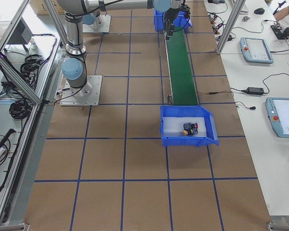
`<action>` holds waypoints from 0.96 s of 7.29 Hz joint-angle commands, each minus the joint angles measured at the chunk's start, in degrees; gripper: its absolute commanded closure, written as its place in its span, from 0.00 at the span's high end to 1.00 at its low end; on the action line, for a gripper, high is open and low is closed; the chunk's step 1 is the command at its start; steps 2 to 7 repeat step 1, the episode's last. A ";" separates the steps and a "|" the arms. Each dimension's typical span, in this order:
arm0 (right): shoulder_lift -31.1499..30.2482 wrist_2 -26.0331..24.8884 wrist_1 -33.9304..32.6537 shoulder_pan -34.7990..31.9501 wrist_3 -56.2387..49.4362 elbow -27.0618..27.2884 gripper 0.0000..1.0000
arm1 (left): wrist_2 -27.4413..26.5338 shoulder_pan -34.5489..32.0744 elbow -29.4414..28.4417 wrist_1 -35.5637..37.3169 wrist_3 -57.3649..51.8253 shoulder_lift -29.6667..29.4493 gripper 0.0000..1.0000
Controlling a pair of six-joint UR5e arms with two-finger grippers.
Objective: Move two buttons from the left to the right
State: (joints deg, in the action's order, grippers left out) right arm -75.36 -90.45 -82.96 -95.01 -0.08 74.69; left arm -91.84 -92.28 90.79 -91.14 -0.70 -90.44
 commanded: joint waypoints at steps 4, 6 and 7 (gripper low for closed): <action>0.12 0.01 -0.09 0.00 -0.09 0.11 1.00 | 0.00 0.00 0.00 0.00 0.00 0.00 1.00; 0.12 0.01 -0.09 0.00 -0.09 0.11 1.00 | 0.00 0.00 0.00 0.00 0.00 0.00 1.00; 0.12 0.01 -0.09 0.00 -0.09 0.11 1.00 | 0.00 0.00 0.00 0.00 0.00 0.00 1.00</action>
